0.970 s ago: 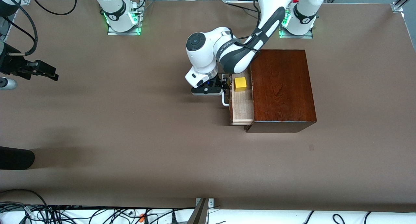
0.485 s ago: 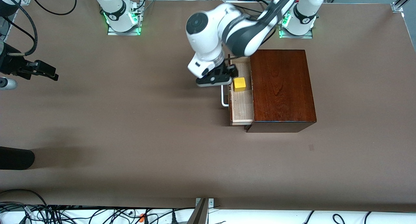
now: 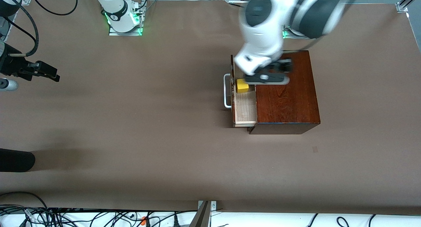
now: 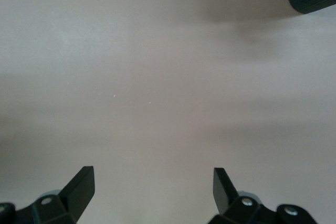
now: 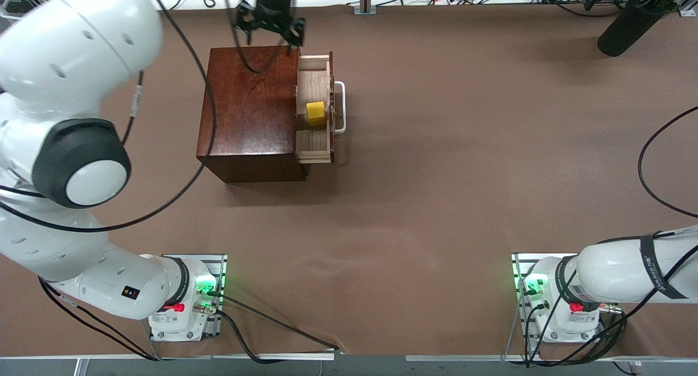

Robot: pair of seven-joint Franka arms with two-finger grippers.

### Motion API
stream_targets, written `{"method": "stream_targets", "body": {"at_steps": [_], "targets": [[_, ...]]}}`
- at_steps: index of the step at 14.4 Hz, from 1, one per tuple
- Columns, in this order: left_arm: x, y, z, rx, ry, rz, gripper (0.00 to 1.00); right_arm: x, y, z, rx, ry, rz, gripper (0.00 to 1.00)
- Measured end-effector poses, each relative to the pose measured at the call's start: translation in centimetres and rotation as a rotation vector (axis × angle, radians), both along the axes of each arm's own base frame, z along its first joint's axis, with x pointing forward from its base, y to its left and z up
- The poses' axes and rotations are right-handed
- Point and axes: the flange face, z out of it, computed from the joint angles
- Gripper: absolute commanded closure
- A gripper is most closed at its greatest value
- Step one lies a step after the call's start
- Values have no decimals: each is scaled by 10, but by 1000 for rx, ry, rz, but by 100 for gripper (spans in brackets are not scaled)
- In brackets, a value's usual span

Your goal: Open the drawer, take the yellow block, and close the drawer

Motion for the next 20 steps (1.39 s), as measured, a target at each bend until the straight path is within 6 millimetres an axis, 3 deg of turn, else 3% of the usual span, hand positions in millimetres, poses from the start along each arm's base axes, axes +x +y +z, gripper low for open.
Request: {"method": "stream_targets", "body": {"at_steps": [3,7,9,13,16,20], "targets": [[22,82,30,-113,52,13,0,-2,50,5,47,0,-81,0],[34,186,52,-213,64,33,0,-23,165,8,44,19,-251,0],[26,218,57,-221,16,59,0,-37,212,10,44,21,-362,0],[7,244,49,-232,-96,64,0,-72,323,1,70,20,-623,0],[0,252,47,-227,-71,79,0,-101,409,-21,105,30,-864,0],[-3,253,47,-224,-50,84,0,-123,501,-56,119,45,-1212,0]]}}
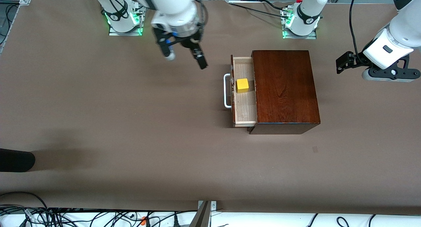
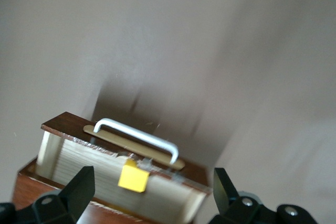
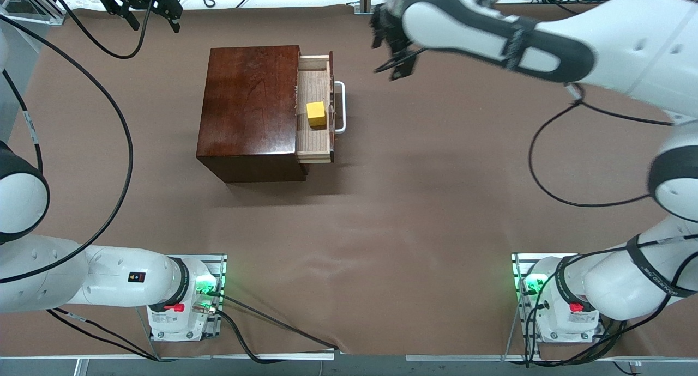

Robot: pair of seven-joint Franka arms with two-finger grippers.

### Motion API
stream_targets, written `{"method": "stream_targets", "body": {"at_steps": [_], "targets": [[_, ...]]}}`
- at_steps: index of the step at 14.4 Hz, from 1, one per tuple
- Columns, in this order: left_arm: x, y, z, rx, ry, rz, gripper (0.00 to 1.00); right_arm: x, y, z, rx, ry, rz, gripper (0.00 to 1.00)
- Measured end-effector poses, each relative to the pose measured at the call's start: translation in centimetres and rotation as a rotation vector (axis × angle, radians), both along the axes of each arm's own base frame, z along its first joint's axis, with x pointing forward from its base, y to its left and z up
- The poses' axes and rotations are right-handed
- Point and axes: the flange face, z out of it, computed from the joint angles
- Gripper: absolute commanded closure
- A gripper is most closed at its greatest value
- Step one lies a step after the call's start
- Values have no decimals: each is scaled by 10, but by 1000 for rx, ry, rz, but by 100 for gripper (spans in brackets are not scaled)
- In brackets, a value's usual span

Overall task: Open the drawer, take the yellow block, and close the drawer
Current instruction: 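Lower the right gripper into the drawer and grasp the yellow cube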

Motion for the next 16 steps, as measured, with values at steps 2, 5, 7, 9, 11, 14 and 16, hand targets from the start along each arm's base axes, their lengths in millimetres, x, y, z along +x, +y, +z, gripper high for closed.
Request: {"method": "stream_targets", "body": {"at_steps": [2,5,7,9,11,14,16], "targets": [[-2,0,0,1,12,-1,0,-6,41,-18,5,0,-118,0],[-5,0,-1,3,34,-1,0,-5,90,-51,36,-11,-249,0],[-5,0,-1,4,35,-2,0,0,108,-77,57,-16,-296,0],[-5,-2,-1,4,35,-6,0,9,115,-100,77,-18,-313,0],[-5,-3,-1,4,35,-9,0,18,116,-120,86,-22,-326,0],[-6,-3,-2,4,39,-10,0,21,122,-151,83,-27,-354,0],[-7,-4,-2,5,47,-11,0,17,129,-168,83,-26,-353,0]]}}
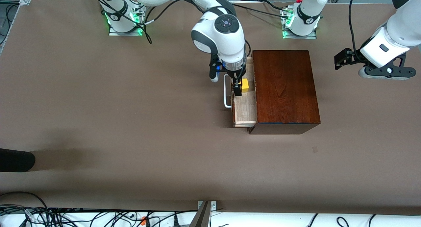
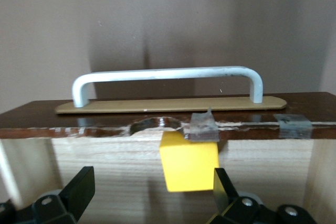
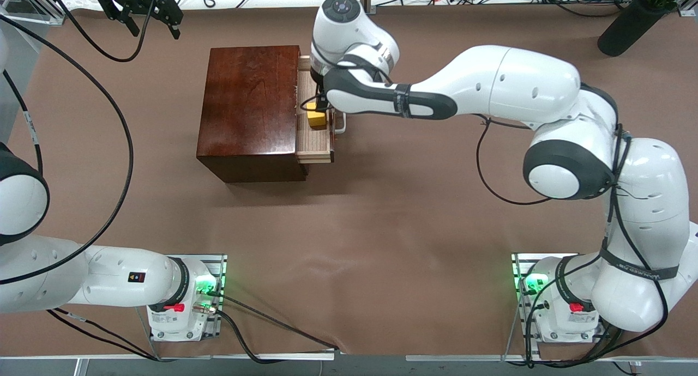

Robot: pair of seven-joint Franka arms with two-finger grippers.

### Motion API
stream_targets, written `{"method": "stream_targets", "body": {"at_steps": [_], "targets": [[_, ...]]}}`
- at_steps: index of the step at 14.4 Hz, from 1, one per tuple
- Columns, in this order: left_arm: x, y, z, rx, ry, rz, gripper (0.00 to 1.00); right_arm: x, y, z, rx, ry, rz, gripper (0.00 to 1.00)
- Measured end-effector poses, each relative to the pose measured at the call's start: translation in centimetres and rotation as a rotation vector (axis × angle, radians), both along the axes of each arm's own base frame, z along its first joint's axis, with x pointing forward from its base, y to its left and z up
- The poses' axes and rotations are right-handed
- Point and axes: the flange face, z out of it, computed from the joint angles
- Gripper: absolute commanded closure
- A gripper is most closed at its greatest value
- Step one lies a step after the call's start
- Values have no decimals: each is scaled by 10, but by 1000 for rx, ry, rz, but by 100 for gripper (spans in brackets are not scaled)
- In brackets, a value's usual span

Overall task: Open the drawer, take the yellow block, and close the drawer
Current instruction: 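Lower the right gripper into the drawer and grasp the yellow cube, then lift the yellow cube out and carry it beside the box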

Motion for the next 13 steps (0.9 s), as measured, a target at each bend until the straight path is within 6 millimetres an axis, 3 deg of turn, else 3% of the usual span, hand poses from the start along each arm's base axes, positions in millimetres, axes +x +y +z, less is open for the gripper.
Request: {"method": "stream_targets", "body": {"at_steps": [10,11,12,13], "targets": [[-2,-5,0,1,9,-10,0,-7,9,-39,-15,25,12,0],[-2,-5,0,1,11,-10,0,-8,10,-41,-16,27,14,23],[-2,-5,0,2,12,-10,0,-10,11,-43,-18,28,16,57],[-2,-5,0,2,13,-10,0,-11,11,-45,-20,30,17,83]]}}
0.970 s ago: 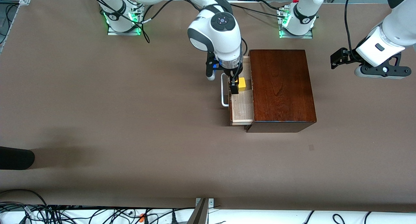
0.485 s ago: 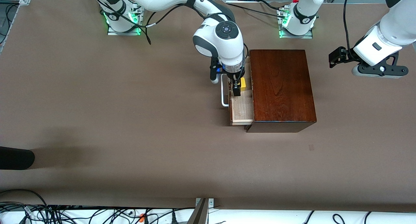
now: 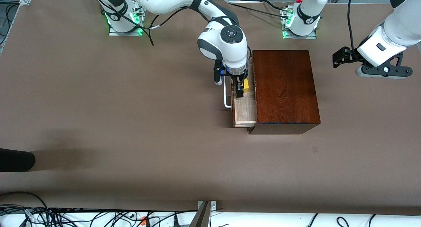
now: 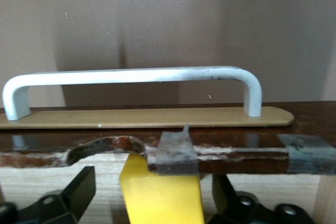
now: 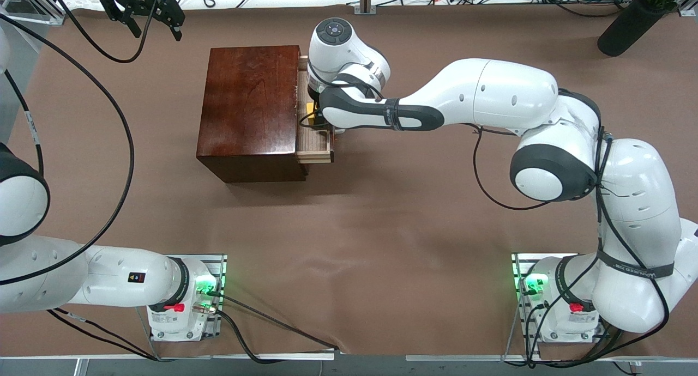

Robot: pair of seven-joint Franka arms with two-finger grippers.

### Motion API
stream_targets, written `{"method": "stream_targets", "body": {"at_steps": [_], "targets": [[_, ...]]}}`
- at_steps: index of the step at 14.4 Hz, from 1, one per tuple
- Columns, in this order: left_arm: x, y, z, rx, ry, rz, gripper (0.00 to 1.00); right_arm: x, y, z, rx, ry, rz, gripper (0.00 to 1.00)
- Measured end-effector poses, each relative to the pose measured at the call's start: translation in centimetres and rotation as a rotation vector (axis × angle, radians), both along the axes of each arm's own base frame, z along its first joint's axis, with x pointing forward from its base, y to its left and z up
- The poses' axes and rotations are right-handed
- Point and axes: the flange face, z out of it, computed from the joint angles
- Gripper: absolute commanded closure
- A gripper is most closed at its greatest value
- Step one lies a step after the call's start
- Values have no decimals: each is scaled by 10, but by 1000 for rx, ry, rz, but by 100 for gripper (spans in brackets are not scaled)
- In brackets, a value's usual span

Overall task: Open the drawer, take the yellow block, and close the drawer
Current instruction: 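Lift the yellow cube out and carry it beside the box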

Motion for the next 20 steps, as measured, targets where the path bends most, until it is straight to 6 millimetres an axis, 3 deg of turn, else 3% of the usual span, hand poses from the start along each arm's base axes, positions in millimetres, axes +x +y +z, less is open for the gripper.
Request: {"method": "stream_targets", "body": {"at_steps": [1,6,8,10,12,14,16,20], "targets": [[0,0,0,0,1,0,0,0,0,-1,0,0,0,98],[0,0,0,0,3,0,0,3,0,8,4,-5,-5,100],[0,0,1,0,0,0,0,11,-2,31,-2,6,-23,99],[1,0,4,-1,-7,0,0,26,-14,78,11,43,-59,99],[3,0,7,-2,-13,0,0,50,-44,133,53,70,-63,99],[4,0,8,-2,-16,0,0,80,-92,172,55,78,5,100],[4,0,8,-2,-17,0,0,104,-141,185,-4,86,191,100],[4,-1,8,-2,-16,0,0,147,-244,187,-64,102,576,100]]}}
